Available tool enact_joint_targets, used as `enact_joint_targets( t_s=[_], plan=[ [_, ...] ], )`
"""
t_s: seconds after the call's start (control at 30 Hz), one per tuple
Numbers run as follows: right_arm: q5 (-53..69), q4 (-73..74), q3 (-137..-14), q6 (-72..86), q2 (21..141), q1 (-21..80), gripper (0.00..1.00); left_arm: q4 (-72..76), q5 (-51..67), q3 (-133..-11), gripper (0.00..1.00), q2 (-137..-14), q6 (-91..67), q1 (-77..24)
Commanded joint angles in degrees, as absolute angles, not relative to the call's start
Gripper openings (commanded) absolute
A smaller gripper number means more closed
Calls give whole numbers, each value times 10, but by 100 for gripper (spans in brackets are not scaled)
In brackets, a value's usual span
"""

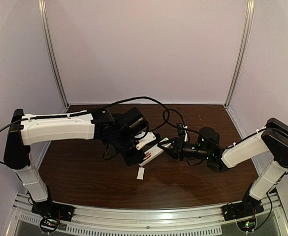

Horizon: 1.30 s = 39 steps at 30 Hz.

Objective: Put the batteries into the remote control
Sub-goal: Place the battery in the battery compartment.

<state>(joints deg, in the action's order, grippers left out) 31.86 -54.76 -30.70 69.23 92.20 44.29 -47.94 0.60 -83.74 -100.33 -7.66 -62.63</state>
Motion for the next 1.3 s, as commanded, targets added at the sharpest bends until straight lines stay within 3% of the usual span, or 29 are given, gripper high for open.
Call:
enact_joint_targets(
  t_s=[0.0, 0.3, 0.53, 0.8, 1.13, 1.27],
  plan=[
    [327, -621, -310, 712, 932, 457, 0, -488, -3, -853, 1, -1023, -79, -625],
    [329, -632, -315, 718, 945, 462, 0, -490, -2, -862, 6, -1033, -79, -625],
    [330, -643, -311, 724, 949, 464, 0, -490, 0, -866, 20, -1038, -81, -625],
    [336, -667, -303, 740, 960, 464, 0, -490, -8, -871, 29, -1024, -75, -623],
    [355, -601, -300, 712, 925, 458, 0, -423, 19, -835, 70, -910, -13, -620],
    [370, -585, -294, 708, 909, 448, 0, -386, 34, -800, 79, -854, 9, -611]
  ],
)
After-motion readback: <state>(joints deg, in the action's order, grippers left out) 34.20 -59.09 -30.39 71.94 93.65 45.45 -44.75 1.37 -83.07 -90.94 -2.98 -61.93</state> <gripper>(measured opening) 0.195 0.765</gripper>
